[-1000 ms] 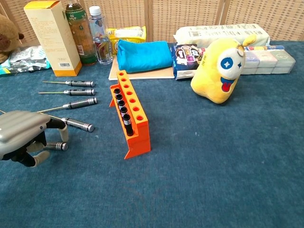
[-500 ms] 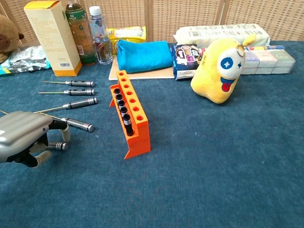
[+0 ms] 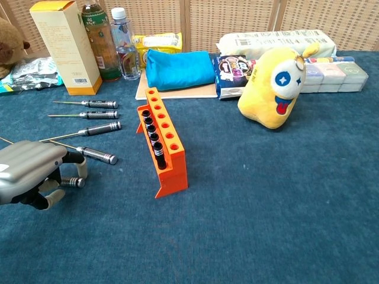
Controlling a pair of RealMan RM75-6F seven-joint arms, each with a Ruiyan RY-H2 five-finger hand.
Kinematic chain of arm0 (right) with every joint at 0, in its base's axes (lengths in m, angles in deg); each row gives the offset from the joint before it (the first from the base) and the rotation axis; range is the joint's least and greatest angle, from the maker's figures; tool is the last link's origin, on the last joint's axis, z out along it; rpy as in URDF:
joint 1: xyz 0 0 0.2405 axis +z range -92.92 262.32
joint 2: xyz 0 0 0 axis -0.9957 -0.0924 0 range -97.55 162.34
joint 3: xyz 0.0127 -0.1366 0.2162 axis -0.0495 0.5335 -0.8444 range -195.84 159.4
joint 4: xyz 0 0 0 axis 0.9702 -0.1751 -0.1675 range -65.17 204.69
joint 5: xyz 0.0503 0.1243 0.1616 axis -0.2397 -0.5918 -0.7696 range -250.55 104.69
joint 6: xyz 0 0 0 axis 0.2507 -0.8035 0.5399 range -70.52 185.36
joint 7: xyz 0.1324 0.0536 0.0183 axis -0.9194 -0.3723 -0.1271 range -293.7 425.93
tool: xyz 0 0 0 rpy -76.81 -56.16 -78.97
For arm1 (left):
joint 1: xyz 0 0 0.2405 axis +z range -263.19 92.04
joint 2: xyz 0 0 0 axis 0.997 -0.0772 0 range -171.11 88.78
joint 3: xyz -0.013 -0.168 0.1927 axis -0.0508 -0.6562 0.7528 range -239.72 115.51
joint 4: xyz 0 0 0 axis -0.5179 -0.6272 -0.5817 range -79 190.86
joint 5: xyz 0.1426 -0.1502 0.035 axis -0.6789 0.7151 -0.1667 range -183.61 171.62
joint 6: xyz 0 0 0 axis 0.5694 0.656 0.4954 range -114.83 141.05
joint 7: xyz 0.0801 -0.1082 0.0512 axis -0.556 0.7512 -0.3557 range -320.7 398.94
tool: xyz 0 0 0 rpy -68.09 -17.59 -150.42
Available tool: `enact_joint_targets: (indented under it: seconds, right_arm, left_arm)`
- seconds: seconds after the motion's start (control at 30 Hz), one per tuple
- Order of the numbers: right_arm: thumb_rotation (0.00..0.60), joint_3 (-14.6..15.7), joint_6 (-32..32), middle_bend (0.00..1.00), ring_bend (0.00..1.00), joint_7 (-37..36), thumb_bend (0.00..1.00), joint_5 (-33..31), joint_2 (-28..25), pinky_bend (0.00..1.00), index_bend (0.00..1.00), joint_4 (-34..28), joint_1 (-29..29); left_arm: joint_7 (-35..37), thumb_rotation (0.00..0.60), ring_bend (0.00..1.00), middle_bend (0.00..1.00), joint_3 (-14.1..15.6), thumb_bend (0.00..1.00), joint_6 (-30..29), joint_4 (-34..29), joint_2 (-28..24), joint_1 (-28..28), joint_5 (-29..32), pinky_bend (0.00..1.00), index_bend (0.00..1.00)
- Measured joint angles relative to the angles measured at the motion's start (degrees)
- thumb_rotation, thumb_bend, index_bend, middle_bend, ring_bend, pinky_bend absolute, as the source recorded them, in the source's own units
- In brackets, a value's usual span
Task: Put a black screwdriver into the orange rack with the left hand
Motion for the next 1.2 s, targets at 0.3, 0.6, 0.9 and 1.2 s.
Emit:
enact_joint_targets:
  seconds: [0.3, 0.6, 0.9, 1.2]
  right_arm:
    - [0.600, 0.0, -0.1, 0.02, 0.05, -0.2, 0.00, -0.1, -0.1, 0.08, 0.00, 0.0, 0.0]
    - [0.600, 0.0, -0.1, 0.02, 0.05, -0.3, 0.00, -0.1, -0.1, 0.08, 0.00, 0.0, 0.0]
    - [0.600, 0.0, -0.4, 0.02, 0.05, -0.3, 0.00, -0.3, -0.1, 0.08, 0.00, 0.1, 0.1]
    - [0.600, 0.1, -0.4, 0.02, 0.05, 0.0, 0.00, -0.1, -0.1, 0.08, 0.00, -0.1, 0.1]
  left_arm:
    - [-0.4, 0.600, 1.00, 1.00, 0.0, 0.44, -0.1, 0.0, 0.1, 0.0, -0.1, 1.00, 0.47]
    - [-0.8, 0.600, 1.00, 1.00, 0.1, 0.44, -0.3, -0.2, 0.0, 0.0, -0.1, 1.00, 0.50]
    - [0.0, 0.600, 1.00, 1.00, -0.1, 0.44, -1.2, -2.8, -2.1, 0.2, -1.1, 1.00, 0.50]
    - [4.1, 0.600, 1.00, 1.00, -1.1, 0.44, -2.8, -9.4, -7.7, 0.5, -3.7, 1.00, 0.50]
